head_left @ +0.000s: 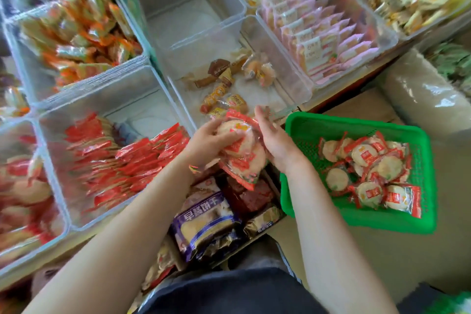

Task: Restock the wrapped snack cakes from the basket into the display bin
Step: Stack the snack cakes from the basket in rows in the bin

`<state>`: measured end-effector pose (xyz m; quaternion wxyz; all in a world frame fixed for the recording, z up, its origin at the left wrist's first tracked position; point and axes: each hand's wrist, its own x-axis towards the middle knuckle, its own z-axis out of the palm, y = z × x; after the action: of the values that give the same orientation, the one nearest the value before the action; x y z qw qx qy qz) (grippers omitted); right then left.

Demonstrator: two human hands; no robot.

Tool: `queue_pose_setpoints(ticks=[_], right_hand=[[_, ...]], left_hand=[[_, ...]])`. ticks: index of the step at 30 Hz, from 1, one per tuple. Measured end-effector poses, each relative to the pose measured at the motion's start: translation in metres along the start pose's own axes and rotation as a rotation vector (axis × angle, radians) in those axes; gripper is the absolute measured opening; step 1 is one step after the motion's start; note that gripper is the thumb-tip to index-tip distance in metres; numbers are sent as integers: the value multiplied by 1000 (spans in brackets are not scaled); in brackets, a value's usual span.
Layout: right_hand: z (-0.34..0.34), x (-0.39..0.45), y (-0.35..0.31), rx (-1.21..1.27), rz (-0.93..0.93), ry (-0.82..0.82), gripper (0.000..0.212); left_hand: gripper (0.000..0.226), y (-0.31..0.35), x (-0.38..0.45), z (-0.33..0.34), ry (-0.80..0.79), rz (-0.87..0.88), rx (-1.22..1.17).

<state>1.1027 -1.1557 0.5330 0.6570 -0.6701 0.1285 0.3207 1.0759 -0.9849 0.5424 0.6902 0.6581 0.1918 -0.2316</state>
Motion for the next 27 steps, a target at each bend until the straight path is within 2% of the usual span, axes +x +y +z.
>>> queue_pose_setpoints(ticks=[5, 7, 10, 13, 15, 17, 19, 22, 24, 26, 27], right_hand=[[85, 3, -17, -1, -43, -180, 50], [110, 4, -22, -51, -5, -229, 41], [136, 8, -29, -14, 71, -192, 35], [153, 22, -37, -46, 146, -95, 26], [165, 32, -45, -120, 203, -110, 22], [177, 40, -52, -173, 217, -139, 31], [186, 47, -57, -195, 179, -134, 50], [190, 56, -62, -252, 28, -65, 76], [192, 62, -64, -385, -118, 34, 89], [197, 68, -63, -633, -304, 153, 89], [201, 72, -60, -774, -396, 199, 81]], left_hand=[[2, 8, -31, -93, 288, 172, -192], [3, 8, -38, -127, 426, 188, -313], [24, 4, -46, -169, 594, 166, -445], [29, -4, -45, -198, 653, 207, -310], [28, -6, -43, -212, 670, 206, -259], [22, -8, -36, -223, 687, 226, -213], [23, -10, -25, -229, 696, 233, -99], [23, -17, -6, -232, 695, 233, 192], [21, -23, 6, -231, 688, 241, 488], [22, -28, 14, -226, 627, 238, 756], [23, -31, 17, -224, 578, 226, 867]])
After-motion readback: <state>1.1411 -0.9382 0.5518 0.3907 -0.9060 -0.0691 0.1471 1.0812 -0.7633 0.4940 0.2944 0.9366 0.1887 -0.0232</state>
